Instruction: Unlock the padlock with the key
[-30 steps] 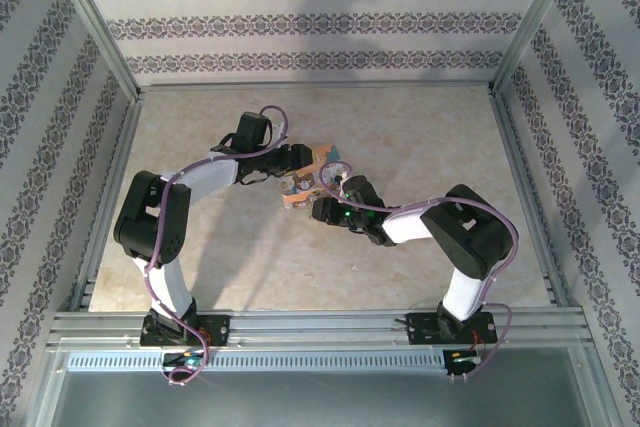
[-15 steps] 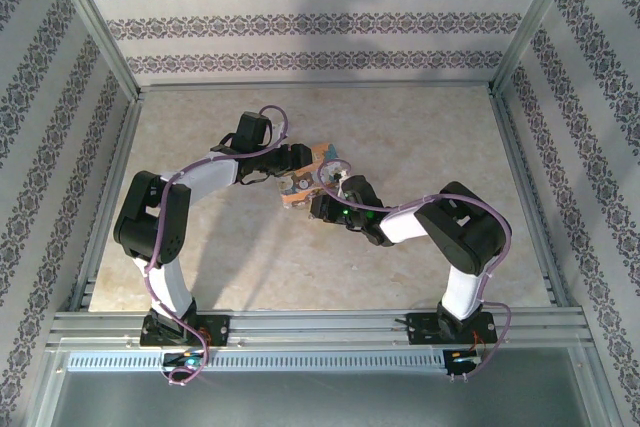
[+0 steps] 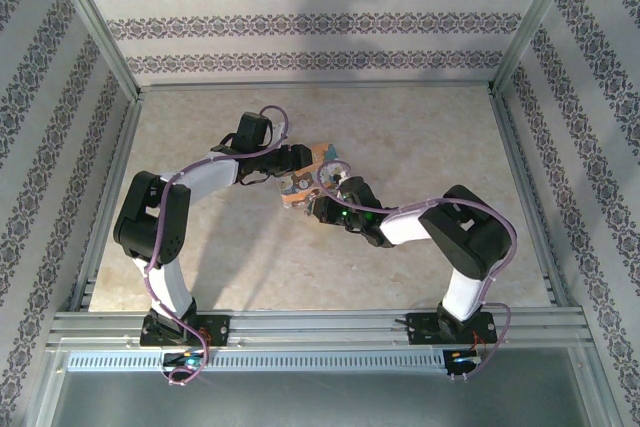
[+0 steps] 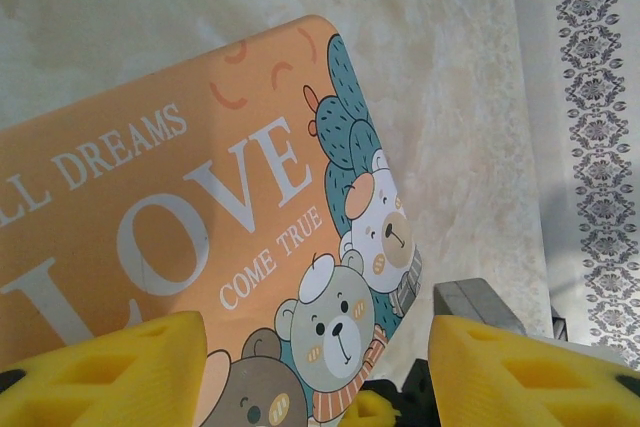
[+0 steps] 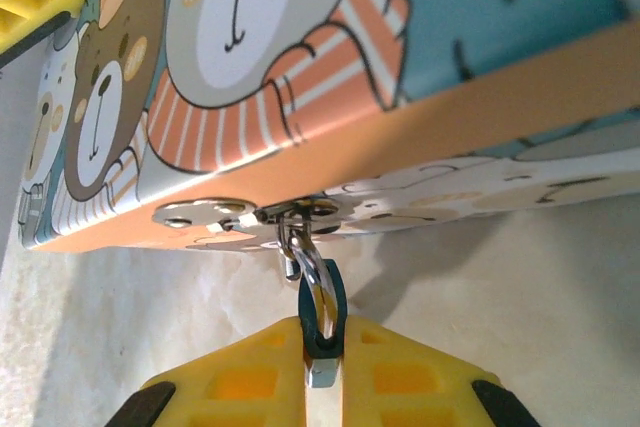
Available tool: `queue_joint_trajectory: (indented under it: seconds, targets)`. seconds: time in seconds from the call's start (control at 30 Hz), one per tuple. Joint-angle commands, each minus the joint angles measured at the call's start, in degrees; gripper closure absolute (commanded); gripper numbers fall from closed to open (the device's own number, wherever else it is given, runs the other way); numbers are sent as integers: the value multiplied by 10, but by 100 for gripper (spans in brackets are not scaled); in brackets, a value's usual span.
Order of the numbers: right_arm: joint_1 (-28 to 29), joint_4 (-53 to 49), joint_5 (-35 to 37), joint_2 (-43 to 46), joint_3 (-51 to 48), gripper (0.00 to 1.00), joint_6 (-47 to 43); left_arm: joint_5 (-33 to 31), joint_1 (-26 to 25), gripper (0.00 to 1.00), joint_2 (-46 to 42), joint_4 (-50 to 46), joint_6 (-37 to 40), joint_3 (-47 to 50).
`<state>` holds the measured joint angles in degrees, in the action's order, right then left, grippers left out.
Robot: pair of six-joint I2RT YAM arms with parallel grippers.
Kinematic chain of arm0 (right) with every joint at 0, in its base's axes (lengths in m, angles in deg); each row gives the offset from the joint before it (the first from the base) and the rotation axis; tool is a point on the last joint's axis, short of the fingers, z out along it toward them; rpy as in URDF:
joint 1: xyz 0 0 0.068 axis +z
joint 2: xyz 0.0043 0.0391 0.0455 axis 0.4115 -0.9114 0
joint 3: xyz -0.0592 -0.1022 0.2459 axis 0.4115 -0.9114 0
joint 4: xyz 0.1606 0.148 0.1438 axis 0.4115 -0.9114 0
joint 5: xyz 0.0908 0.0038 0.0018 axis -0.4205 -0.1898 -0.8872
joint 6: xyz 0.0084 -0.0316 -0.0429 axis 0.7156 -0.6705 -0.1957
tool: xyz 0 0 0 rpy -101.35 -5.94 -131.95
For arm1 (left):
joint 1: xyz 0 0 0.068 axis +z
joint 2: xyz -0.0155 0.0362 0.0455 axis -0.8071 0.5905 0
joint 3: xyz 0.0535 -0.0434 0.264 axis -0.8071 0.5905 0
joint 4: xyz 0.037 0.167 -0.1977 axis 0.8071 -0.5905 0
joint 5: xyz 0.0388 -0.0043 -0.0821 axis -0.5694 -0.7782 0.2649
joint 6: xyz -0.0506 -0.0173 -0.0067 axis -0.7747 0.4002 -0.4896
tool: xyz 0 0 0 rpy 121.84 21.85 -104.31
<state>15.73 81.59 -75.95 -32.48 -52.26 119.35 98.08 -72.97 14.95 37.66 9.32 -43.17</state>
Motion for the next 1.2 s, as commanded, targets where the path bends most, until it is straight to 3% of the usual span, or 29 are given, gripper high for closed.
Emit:
queue_joint_trajectory:
  seconds: [0.0,0.23,0.5,1.17]
  targets:
    - [10,-111,64,33,18,88,-3,-37,-3,39,-5,-55,24,9]
    - [40,-320,186,45,101,88,-10,-39,-3,39,-9,-47,19,29]
    - [75,-518,311,-2,230,92,3,-47,-3,39,-8,-42,10,40]
    - [140,-778,494,-153,453,100,104,-34,-3,40,16,1,-21,47]
